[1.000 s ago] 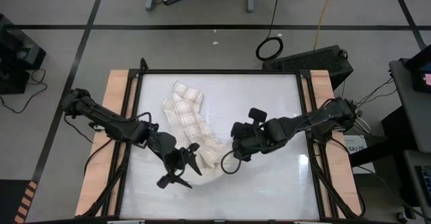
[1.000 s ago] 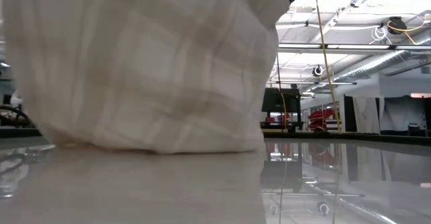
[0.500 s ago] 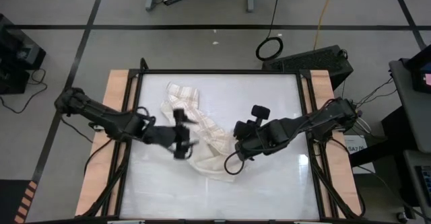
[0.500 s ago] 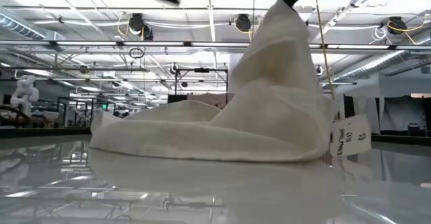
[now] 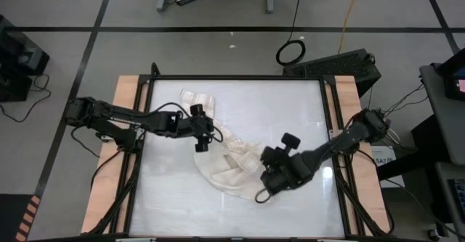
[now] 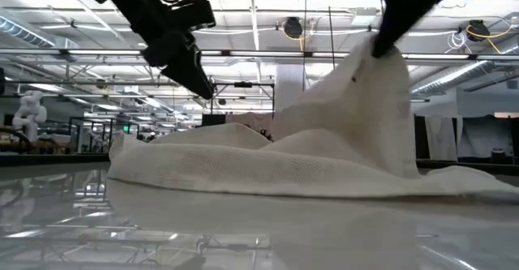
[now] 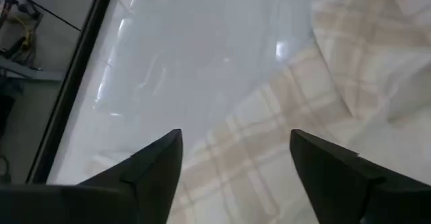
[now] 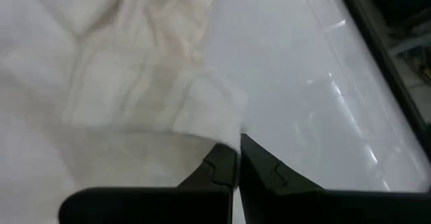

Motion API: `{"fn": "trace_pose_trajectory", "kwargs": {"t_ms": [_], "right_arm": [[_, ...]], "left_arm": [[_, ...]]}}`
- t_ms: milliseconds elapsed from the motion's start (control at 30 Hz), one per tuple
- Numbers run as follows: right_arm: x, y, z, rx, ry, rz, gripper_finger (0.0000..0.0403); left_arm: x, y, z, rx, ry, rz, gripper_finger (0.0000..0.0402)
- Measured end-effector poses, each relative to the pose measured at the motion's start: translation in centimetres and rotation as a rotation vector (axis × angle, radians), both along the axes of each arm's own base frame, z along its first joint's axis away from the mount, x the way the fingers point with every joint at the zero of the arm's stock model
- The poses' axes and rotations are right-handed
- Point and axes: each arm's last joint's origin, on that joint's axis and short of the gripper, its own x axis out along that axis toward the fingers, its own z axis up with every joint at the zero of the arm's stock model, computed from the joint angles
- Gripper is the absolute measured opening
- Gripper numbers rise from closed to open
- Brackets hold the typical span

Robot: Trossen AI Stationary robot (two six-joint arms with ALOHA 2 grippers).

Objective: Roll towel
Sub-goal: Roll the white-brown patterned towel

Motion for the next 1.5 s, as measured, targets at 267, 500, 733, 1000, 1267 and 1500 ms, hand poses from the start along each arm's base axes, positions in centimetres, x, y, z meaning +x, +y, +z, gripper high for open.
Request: {"fn": "trace_pose_trajectory", "kwargs": {"t_ms": [267, 500, 733, 1000, 1267, 1500], "right_arm": [[-1.5, 1.5, -1.9, 0.001, -0.068, -0.064, 0.0059], [-2.2, 2.3, -1.6, 0.045, -0.083, -0.069, 0.0162], [-3.5, 3.3, -0.2, 0.100, -0.158, -0.055, 0.0212], [-5.3, 5.3, -0.2, 0.111, -0.147, 0.004, 0.0201], [-9.4, 9.3, -2.0, 0.178, -0.285, 0.030, 0.0177], [-10.7, 10.0, -5.7, 0.231, -0.364, 0.028, 0.0167]], "left_arm": [[1.8, -0.5, 1.6, -0.151, -0.242, -0.164, 0.0214], [4.3, -6.4, 0.3, -0.149, -0.351, -0.527, 0.0212], [7.2, -12.2, -3.3, 0.110, -0.443, -0.636, 0.0211], [11.6, -11.8, -7.4, 0.308, -0.257, -0.621, 0.0196], [15.0, -12.2, -6.8, 0.470, -0.125, -0.698, 0.0119], [16.3, -13.4, -4.8, 0.462, -0.130, -0.803, 0.0108]]}}
